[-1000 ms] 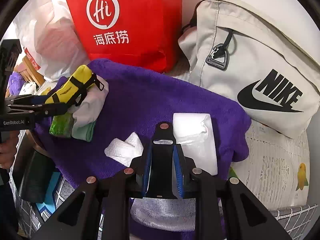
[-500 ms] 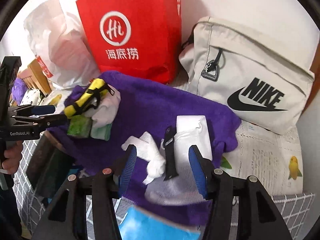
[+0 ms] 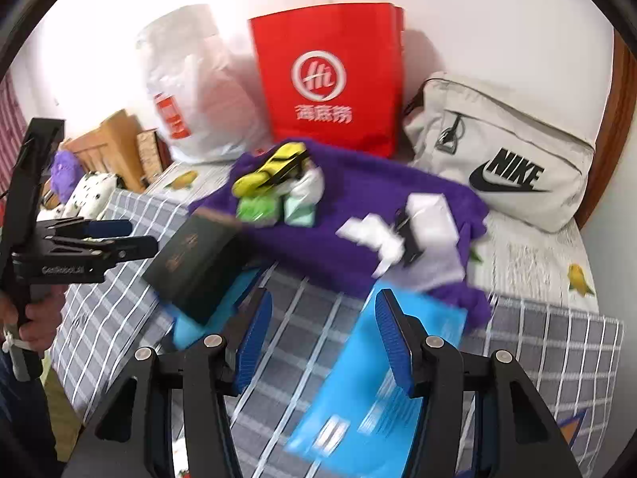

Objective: Organize soft objects
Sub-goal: 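Open both tools and withdraw them from the towel over the blanket, then reach the left tool to the black watch strap while the right tool grasps the tomato snack packet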

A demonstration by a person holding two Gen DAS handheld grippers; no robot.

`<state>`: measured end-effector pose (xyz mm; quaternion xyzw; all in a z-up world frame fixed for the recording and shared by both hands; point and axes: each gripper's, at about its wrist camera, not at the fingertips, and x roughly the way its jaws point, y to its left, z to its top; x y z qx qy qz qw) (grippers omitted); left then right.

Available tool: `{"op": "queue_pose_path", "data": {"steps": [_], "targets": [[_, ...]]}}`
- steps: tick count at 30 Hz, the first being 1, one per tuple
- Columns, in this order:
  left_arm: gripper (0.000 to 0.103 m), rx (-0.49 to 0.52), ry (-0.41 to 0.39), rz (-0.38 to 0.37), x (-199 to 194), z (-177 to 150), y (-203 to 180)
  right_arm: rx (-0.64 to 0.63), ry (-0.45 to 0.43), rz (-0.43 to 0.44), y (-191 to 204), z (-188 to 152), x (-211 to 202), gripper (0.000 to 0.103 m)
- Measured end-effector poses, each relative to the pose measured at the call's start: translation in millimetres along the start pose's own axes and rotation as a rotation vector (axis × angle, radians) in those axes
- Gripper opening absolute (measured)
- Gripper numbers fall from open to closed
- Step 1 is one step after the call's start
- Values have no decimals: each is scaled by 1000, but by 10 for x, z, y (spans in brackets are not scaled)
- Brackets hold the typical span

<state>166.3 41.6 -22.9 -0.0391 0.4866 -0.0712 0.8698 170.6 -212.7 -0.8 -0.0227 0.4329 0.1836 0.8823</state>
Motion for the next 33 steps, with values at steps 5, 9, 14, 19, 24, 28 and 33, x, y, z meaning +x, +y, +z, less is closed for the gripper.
{"op": "queue_pose_path", "data": {"steps": [5,9,14,19,24,28,33], "targets": [[75,-15,31,18,-4,-442,-4,-14,8,19,219,-450,-213,54],[75,-23,51,20,62,-710,-56,-27,30,29,361,-849,-307,54],[75,-15,71,-5,175,-968,-141,-42,78,64,495,-1276,-246,54],[75,-47,91,-20,284,-1111,-86,-52,119,110,633,-1550,-15,54],[75,-45,84,-41,261,-1195,-11,-94,138,153,820,-1664,188,64],[75,-22,52,-54,221,-1207,3,-156,124,189,978,-1680,211,74],[75,-28,18,-65,253,-1263,37,-242,104,132,1138,-1741,254,79]]}}
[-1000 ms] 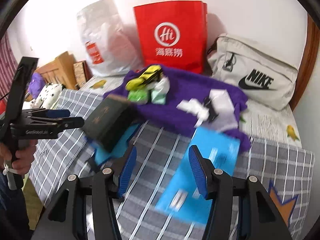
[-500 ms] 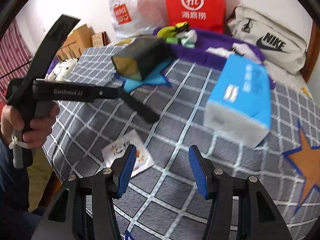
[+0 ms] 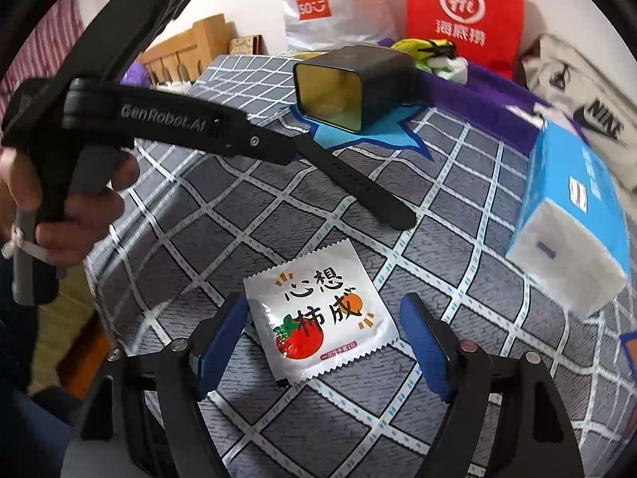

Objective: Organize soft objects
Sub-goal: 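Reach the left tool to the black watch strap while the right tool grasps the tomato snack packet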

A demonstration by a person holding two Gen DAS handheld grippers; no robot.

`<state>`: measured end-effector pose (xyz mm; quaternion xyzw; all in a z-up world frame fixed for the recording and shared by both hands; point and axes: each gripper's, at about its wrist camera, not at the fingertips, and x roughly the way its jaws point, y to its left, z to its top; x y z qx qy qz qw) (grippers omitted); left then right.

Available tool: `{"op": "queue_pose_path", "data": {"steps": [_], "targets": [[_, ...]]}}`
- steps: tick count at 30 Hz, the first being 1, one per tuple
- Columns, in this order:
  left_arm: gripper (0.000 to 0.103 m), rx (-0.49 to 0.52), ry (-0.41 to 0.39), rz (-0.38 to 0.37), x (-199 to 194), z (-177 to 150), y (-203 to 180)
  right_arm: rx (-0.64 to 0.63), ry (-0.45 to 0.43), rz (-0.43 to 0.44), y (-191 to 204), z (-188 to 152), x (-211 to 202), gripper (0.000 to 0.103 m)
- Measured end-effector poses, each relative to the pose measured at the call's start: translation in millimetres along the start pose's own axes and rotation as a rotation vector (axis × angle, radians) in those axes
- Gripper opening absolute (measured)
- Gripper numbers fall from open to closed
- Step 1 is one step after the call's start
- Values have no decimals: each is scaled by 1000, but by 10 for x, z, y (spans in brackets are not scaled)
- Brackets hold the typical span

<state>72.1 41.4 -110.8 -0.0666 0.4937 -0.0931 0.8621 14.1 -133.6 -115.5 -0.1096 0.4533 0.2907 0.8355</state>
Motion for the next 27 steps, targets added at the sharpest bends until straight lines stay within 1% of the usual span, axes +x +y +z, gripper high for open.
{"op": "queue_pose_path", "data": {"steps": [2,3,4,5,7,11,14,17,18,20,22,24,27], "targets": [[75,0,-2,4,24,-26,-4,-5,-13,-22,18,-11,10,78],[75,1,-9,6,19,-36,-5,0,-16,-25,12,-14,6,74],[75,-1,-13,9,14,-45,-7,8,-22,-35,1,-17,-1,67],[75,-8,-13,13,14,-52,-7,16,-28,-46,-14,-15,-7,64],[75,-16,1,25,19,-47,-16,42,-34,-60,-66,-20,-33,53],[75,-37,38,51,63,11,-76,70,-28,-87,-137,-58,-96,51],[75,-90,47,-15,110,81,-137,78,-20,-123,-195,-124,-161,51],[79,-95,53,0,187,164,-258,114,-17,-148,-329,-218,-274,51],[80,-93,55,15,226,198,-310,120,-16,-157,-364,-238,-298,51],[87,-97,58,38,286,254,-388,138,-18,-185,-463,-291,-369,51],[88,-104,59,64,352,304,-468,157,-23,-204,-570,-347,-444,51],[91,-81,61,122,442,346,-580,179,-23,-227,-666,-387,-494,51],[97,-9,64,212,572,342,-761,217,-24,-244,-808,-434,-551,51]]}}
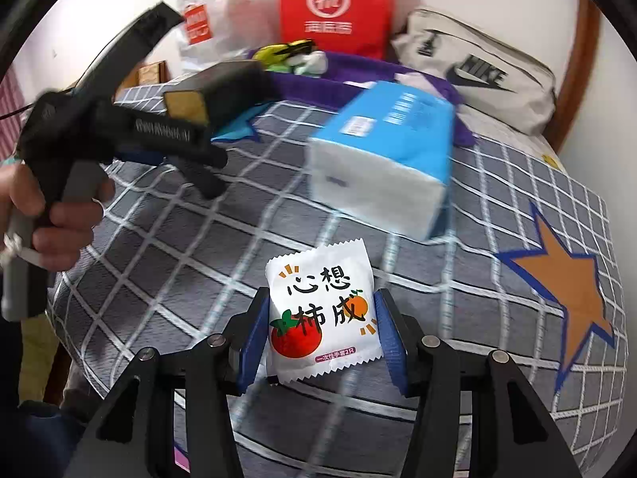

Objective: Organize soft objects
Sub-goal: 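Reach the left tool to the black watch strap while the right tool grasps the tomato snack packet, then close the left tool on the end of the black watch strap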

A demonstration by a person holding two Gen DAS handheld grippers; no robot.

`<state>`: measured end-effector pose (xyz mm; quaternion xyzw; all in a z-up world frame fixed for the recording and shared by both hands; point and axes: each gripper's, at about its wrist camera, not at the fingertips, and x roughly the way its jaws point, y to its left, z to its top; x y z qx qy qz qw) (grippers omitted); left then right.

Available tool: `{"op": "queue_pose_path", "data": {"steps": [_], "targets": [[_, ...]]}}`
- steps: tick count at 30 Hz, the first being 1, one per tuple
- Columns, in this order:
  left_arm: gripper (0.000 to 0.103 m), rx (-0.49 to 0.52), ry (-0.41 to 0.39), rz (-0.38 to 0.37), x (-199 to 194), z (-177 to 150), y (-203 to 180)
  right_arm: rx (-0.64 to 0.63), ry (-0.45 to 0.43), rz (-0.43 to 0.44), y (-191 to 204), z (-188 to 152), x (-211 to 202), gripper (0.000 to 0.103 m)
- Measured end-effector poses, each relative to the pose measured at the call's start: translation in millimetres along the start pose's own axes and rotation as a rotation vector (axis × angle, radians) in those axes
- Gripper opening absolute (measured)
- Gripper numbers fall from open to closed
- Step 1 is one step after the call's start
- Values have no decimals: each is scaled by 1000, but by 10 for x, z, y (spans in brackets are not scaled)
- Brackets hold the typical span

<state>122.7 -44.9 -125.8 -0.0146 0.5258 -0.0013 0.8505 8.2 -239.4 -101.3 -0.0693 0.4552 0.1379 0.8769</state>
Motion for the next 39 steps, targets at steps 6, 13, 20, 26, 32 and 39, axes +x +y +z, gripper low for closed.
{"op": "queue_pose_path", "data": {"steps": [6,13,20,26,32,39], "targets": [[99,30,6,-14,-37,-70,63,37,-8,-16,-149,4,-11,51],[99,65,7,-47,-202,-322,345,108,-40,-7,-211,115,-3,51],[89,103,-24,-9,-286,-475,451,153,-65,-35,-274,250,3,51],[76,104,-56,10,-359,-537,460,149,-90,-43,-271,318,-96,51],[67,144,-78,101,-466,-564,359,136,-107,-42,-264,363,-184,51],[67,70,-101,-54,-476,-484,410,156,-140,-41,-261,377,-254,51]]}}
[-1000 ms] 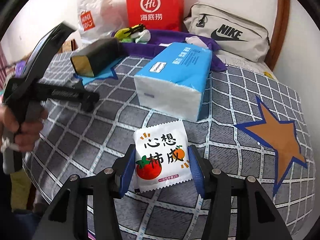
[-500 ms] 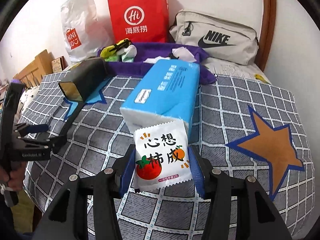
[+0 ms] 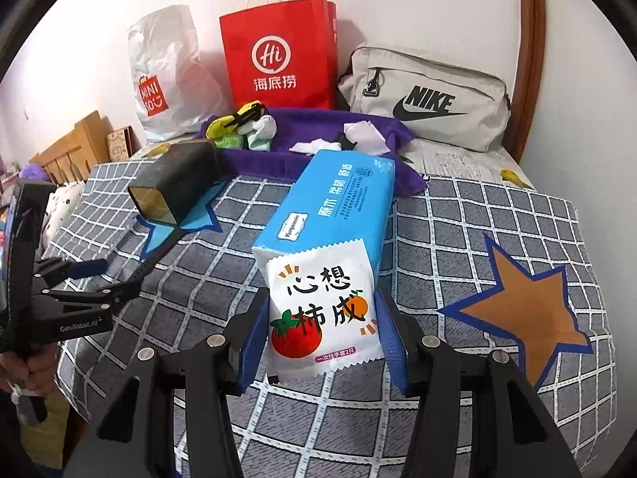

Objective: Organize soft objects
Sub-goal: 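Close the left tool on the end of the black watch strap, then lift and carry the strap with the left tool while the right tool carries the snack packet toward the towel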

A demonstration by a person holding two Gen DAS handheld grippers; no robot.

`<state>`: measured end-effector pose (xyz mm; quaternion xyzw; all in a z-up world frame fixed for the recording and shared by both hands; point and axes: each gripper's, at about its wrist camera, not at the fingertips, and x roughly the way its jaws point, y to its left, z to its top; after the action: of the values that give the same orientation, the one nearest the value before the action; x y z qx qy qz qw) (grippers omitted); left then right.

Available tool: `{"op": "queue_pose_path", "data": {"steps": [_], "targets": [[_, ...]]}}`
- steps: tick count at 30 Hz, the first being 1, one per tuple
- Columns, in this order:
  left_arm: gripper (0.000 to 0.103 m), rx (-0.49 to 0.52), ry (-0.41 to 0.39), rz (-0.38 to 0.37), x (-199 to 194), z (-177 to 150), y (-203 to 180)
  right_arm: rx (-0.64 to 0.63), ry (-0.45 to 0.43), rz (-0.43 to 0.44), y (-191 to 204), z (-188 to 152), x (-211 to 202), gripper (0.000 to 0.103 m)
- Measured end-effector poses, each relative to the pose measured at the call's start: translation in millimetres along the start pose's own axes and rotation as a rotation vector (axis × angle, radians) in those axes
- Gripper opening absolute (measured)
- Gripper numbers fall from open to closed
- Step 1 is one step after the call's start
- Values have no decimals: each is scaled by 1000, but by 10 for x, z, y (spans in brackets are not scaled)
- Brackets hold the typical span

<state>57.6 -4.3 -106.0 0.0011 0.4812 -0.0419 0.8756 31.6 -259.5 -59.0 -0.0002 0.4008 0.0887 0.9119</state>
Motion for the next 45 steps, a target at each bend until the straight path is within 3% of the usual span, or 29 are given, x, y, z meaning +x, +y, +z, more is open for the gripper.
{"op": "queue_pose_path", "data": {"steps": [3,9,12,17,21,23,27,31,34,37,39,42,45], "targets": [[67,-21,-7,-52,46,-21,71,-1,0,8,31,-28,-13,51],[65,62,-26,-13,120,39,40,-10,6,13,44,-80,40,51],[57,79,-44,-12,176,73,34,2,0,23,18,-80,56,51],[32,93,-39,-36,167,81,34,-7,7,29,16,-88,93,51],[32,50,-36,-82,152,80,92,-16,15,33,21,-98,119,51],[40,27,-44,-101,161,69,97,-22,18,32,32,-98,137,51],[41,97,-50,-54,191,62,-26,-32,29,23,47,-96,157,51],[20,124,-41,-83,173,89,-20,-39,20,14,60,-91,122,51],[20,109,-34,-111,172,102,18,-35,19,10,56,-91,119,51],[29,101,-37,-135,172,97,1,-30,24,7,58,-91,142,51],[29,122,-51,-112,179,85,-44,-30,28,6,60,-92,154,51],[20,141,-62,-87,186,87,-74,-35,34,7,74,-92,168,51],[20,115,-45,-123,177,116,-10,-37,32,10,79,-91,155,51]]}}
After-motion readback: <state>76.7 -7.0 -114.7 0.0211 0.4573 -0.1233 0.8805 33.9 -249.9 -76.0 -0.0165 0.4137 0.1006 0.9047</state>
